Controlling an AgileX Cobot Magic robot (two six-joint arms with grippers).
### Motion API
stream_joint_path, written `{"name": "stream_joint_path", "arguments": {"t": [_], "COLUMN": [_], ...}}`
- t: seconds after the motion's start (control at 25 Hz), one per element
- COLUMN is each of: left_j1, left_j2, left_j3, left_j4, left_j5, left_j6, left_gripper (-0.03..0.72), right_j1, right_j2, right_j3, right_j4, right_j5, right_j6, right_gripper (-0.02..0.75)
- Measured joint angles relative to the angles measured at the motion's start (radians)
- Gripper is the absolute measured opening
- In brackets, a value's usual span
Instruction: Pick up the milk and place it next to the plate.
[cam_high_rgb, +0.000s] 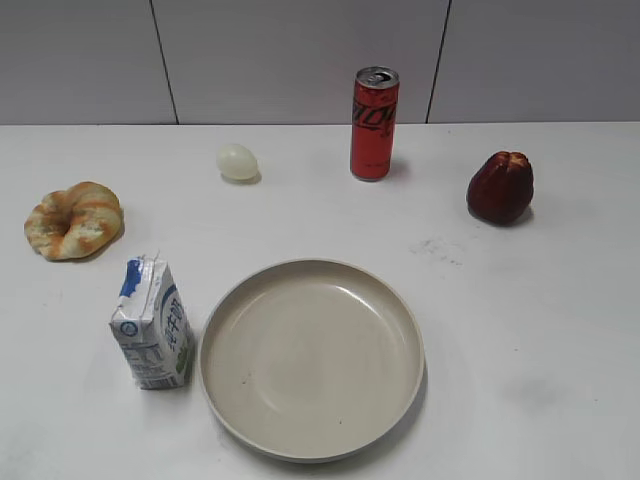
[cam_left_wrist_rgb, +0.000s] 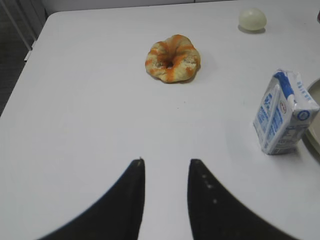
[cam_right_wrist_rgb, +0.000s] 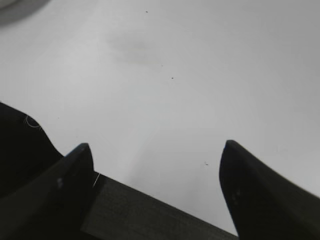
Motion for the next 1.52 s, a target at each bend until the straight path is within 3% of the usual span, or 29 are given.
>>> {"name": "stream_joint_path", "arguments": {"t": [0.36, 0.84, 0.92, 1.28, 1.52], "left_j1": [0.000, 0.000, 0.000, 0.000, 0.000], "left_j2": [0.000, 0.000, 0.000, 0.000, 0.000], "left_j3": [0.000, 0.000, 0.000, 0.000, 0.000], "left_j4": [0.000, 0.000, 0.000, 0.000, 0.000], "left_j5": [0.000, 0.000, 0.000, 0.000, 0.000], "left_j6": [0.000, 0.000, 0.000, 0.000, 0.000], "left_gripper": [0.230, 0.230, 0.230, 0.230, 0.230], "right_j1": [0.000, -0.008, -0.043, -0.339, -0.372], "right_j2": [-0.321, -0.421, -0.486, -0.767, -0.776], "right_j3": [0.116, 0.117, 0.117, 0.118, 0.119], "right_j4": [0.057, 0.057, 0.063, 0.063, 0.065], "right_j5": [-0.011, -0.013, -0.014, -0.013, -0.013], "right_j6": [-0.061, -0.064, -0.066, -0.067, -0.067], "right_gripper": [0.591, 0.591, 0.591, 0.591, 0.591]}}
